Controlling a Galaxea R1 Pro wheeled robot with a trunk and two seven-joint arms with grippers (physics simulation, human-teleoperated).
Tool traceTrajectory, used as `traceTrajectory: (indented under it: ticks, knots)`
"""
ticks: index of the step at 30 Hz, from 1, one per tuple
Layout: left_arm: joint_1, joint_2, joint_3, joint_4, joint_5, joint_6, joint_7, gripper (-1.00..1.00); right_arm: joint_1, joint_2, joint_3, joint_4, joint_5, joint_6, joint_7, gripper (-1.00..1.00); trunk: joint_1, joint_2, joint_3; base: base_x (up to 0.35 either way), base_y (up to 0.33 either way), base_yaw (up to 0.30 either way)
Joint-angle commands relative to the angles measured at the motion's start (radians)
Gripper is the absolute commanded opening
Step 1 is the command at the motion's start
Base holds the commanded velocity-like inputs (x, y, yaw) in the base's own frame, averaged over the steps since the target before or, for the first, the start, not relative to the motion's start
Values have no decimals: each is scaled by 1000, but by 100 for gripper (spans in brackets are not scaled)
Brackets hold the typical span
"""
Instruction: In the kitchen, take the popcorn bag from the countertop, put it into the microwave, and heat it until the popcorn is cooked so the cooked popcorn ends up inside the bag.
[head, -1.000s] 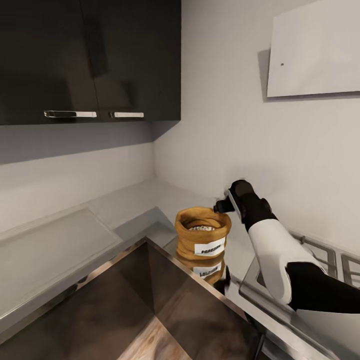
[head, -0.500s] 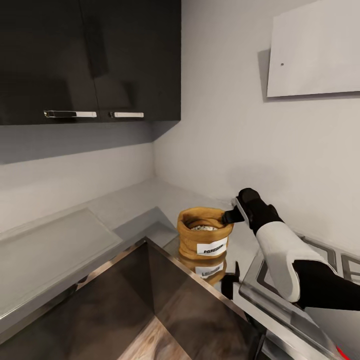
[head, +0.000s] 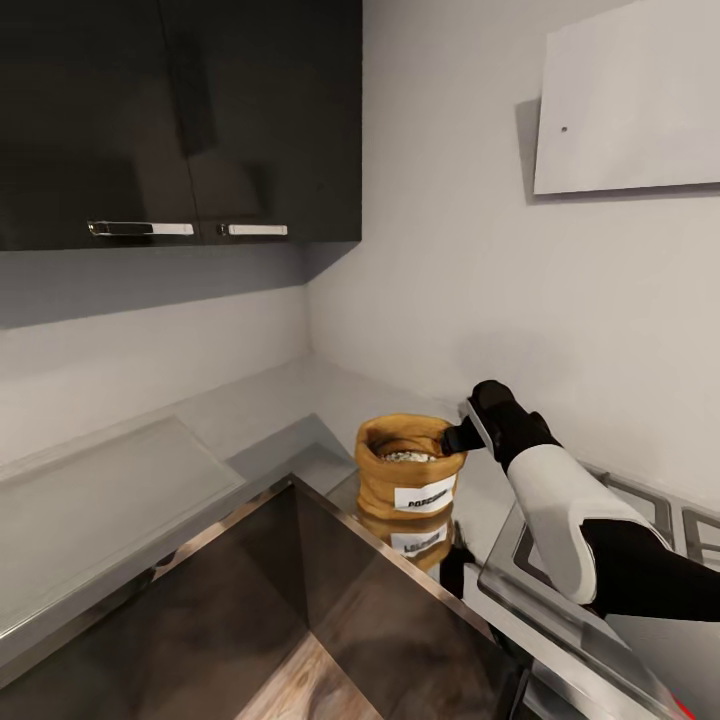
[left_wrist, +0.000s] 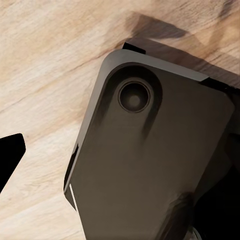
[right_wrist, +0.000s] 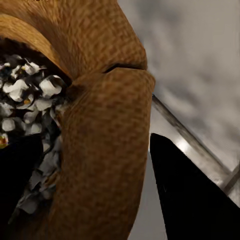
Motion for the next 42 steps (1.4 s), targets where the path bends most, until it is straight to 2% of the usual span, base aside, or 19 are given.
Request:
traceTrajectory:
  ticks: [1,9,12,14,16,18,24,33,34,37,42]
  knots:
    - [0,0,1,-1,3,-2,0,100,0,1,-7,52,20,3,7,-100,0,0,-1,0,0,0]
    - [0,0,1,-1,3,-2,0,100,0,9,-19,34,22,3,7,-100,0,0,-1,0,0,0]
    - [0,0,1,-1,3,-2,0,100,0,11,-41,31,22,3,7,-100,0,0,-1,0,0,0]
    - [0,0,1,-1,3,-2,0,100,0,12,-51,-26,22,3,7,-100,0,0,-1,0,0,0]
    - [0,0,1,-1,3,-2,0,100,0,13,-69,-158,22,3,7,-100,0,0,-1,0,0,0]
    - [0,0,1,-1,3,-2,0,100,0,19,-73,-201,22,3,7,-100,0,0,-1,0,0,0]
    - [0,0,1,-1,3,-2,0,100,-1,25,-73,-241,22,3,8,-100,0,0,-1,0,0,0]
    - [0,-1,1,1,3,-2,0,100,-1,33,-74,-246,22,3,11,-100,0,0,-1,-2,0,0]
    - [0,-1,1,1,3,-2,0,100,-1,33,-74,-246,20,3,15,-100,0,0,-1,-129,0,0]
    - [0,-3,1,-1,3,-2,0,100,-1,27,-74,-246,-36,3,30,-100,0,0,-1,-295,0,0]
    - [0,-3,1,-1,3,-2,0,100,-1,28,-74,-245,-52,3,33,-100,0,0,-1,-343,0,0]
